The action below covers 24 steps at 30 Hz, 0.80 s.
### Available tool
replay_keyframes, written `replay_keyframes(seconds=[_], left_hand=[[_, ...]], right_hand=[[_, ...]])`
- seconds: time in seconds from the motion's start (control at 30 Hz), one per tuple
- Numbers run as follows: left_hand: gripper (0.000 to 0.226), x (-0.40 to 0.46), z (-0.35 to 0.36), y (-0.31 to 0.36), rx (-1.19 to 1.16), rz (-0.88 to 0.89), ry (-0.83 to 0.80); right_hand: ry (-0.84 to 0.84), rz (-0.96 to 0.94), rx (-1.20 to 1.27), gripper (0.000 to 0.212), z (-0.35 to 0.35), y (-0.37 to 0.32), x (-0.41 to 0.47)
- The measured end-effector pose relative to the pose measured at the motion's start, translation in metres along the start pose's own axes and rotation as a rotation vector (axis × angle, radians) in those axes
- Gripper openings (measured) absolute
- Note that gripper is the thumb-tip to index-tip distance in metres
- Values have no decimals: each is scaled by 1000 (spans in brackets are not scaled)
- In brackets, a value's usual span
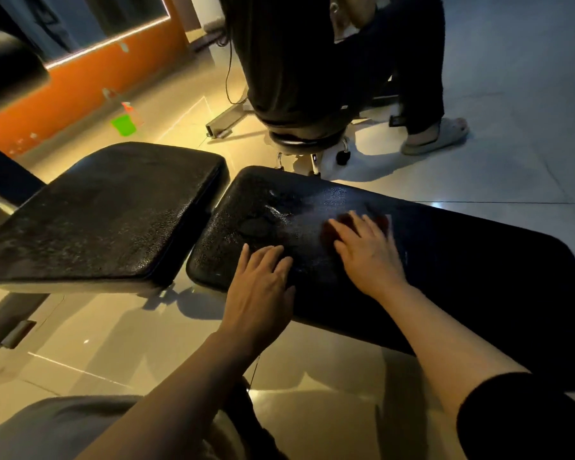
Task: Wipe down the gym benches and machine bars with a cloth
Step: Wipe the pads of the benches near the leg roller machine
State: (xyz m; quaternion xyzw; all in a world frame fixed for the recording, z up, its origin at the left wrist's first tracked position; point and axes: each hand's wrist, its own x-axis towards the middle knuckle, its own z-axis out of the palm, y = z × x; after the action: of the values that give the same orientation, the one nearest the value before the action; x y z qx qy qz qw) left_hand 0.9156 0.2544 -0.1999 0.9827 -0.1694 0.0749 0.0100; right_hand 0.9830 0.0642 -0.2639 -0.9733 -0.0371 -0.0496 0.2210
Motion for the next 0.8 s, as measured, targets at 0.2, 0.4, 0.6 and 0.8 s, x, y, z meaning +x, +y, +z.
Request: replay_keyframes(seconds=[0.2, 0.4, 0.6, 0.8], left_hand=[[54, -12, 1, -6, 15, -19, 0], [62, -34, -3, -20, 29, -110, -7], [59, -48, 0, -20, -2, -93, -13], [61, -62, 3, -36, -12, -118, 28]], right_hand=[[21, 242, 11, 48, -5, 8, -15], [-79, -262, 11, 50, 12, -84, -38], [0, -40, 42, 48, 5, -21, -49], [21, 27, -33, 51, 9, -60, -56]])
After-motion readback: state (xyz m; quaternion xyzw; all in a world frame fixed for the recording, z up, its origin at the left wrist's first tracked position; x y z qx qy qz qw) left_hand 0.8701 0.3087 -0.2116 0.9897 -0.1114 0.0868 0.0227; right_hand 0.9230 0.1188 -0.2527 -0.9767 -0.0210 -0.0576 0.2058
